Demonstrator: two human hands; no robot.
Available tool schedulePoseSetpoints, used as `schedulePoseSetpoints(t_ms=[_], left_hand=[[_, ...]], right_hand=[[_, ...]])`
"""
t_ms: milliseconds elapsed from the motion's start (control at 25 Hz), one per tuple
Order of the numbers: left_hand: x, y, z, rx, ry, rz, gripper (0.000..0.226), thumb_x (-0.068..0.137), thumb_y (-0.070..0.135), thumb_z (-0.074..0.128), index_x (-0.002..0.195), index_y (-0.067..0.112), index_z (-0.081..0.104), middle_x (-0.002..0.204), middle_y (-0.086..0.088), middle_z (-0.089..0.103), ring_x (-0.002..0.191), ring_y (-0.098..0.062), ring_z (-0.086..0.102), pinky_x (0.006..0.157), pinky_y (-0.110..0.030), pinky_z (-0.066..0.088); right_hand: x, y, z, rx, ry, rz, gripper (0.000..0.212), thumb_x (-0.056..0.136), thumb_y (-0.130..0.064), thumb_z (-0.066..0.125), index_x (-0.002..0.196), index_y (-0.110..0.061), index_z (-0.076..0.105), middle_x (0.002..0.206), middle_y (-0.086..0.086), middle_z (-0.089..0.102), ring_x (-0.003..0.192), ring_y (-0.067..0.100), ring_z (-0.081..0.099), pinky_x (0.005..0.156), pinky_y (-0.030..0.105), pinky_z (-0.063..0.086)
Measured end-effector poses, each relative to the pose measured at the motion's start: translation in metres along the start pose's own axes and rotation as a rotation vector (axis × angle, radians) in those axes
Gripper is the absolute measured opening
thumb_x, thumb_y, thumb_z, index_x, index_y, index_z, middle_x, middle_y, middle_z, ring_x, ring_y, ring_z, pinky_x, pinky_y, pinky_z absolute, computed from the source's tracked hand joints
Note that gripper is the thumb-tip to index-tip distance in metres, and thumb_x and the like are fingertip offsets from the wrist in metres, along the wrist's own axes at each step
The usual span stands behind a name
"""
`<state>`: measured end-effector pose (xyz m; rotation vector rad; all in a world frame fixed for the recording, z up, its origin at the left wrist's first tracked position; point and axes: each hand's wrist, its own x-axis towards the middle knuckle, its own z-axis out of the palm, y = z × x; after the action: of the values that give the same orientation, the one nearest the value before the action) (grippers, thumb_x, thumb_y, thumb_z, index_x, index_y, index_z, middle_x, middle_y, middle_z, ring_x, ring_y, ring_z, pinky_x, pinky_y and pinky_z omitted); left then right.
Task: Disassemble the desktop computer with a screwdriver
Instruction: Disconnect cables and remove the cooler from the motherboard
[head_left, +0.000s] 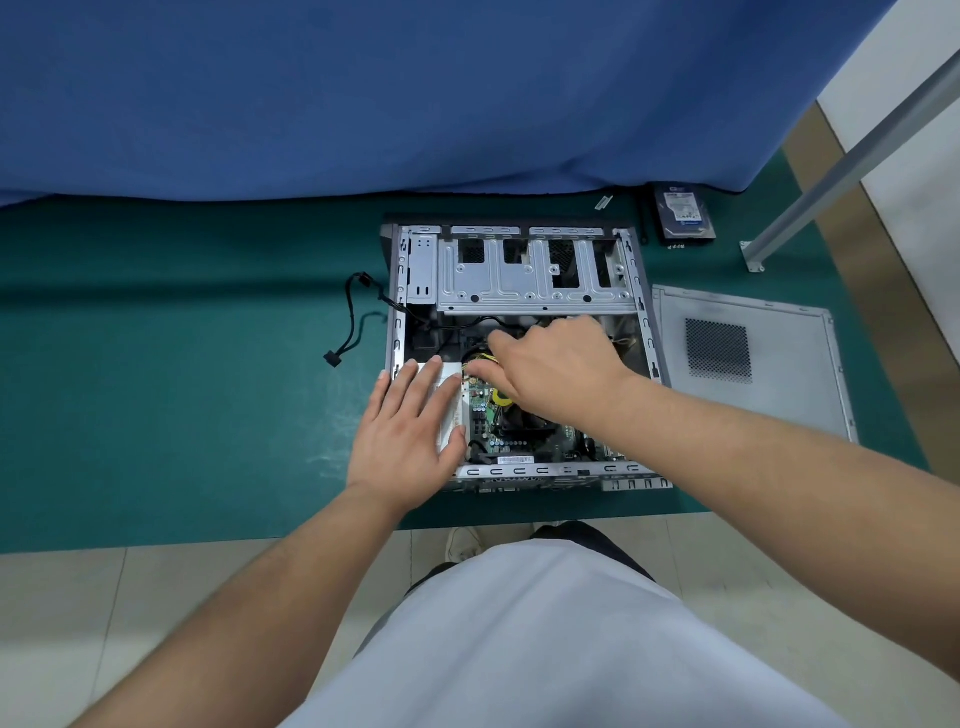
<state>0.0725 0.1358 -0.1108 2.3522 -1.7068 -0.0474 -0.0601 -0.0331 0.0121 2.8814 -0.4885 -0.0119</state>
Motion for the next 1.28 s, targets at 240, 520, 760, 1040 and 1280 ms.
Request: schedulePoseSetpoints(t_ms=[240, 520, 760, 1040, 1280], left_hand=[[0.0, 0.0, 0.0, -0.011, -0.002, 0.001, 0.061, 0.097, 0.048, 0.04, 0.153, 0.025, 0.04, 0.163, -0.004, 0.036, 0.153, -0.028, 0.027, 0.127, -0.05, 0.014], [0.0, 0.0, 0.0, -0.025, 0.006, 0.001, 0.061, 0.097, 0.048, 0.04, 0.152, 0.024, 0.045, 0.163, -0.004, 0.037, 0.152, -0.029, 0.029, 0.127, -0.051, 0.015], [0.0, -0.001, 0.001, -0.023, -0.002, 0.004, 0.063, 0.097, 0.049, 0.039, 0.155, 0.026, 0.04, 0.164, -0.002, 0.034, 0.153, -0.028, 0.026, 0.127, -0.05, 0.013], [0.0, 0.0, 0.001, -0.022, 0.017, 0.002, 0.062, 0.096, 0.048, 0.04, 0.154, 0.025, 0.043, 0.164, -0.003, 0.036, 0.152, -0.028, 0.028, 0.128, -0.048, 0.011], [0.0, -0.001, 0.001, -0.025, 0.008, 0.006, 0.062, 0.096, 0.048, 0.04, 0.154, 0.024, 0.043, 0.164, -0.002, 0.035, 0.153, -0.028, 0.027, 0.128, -0.049, 0.013]], right_hand=[[0.006, 0.009, -0.006, 0.11, -0.073, -0.388, 0.038, 0.102, -0.043, 0.033, 0.123, -0.02, 0.054, 0.091, 0.003, 0.058, 0.088, 0.026, 0.053, 0.074, 0.039, 0.039], [0.009, 0.008, -0.001, -0.02, -0.018, -0.225, 0.04, 0.104, -0.044, 0.034, 0.113, -0.014, 0.058, 0.077, 0.002, 0.062, 0.069, 0.026, 0.056, 0.055, 0.034, 0.036], [0.003, 0.01, -0.009, -0.04, -0.021, -0.108, 0.051, 0.103, -0.054, 0.026, 0.103, -0.015, 0.059, 0.055, -0.004, 0.033, 0.054, 0.024, 0.045, 0.051, 0.029, 0.029], [0.009, 0.013, -0.006, 0.056, -0.077, -0.364, 0.039, 0.105, -0.045, 0.033, 0.123, -0.017, 0.052, 0.092, 0.002, 0.062, 0.087, 0.025, 0.056, 0.074, 0.042, 0.049], [0.003, 0.007, -0.002, -0.025, -0.025, -0.124, 0.054, 0.106, -0.058, 0.022, 0.105, -0.018, 0.058, 0.052, -0.005, 0.033, 0.045, 0.021, 0.036, 0.047, 0.026, 0.027]])
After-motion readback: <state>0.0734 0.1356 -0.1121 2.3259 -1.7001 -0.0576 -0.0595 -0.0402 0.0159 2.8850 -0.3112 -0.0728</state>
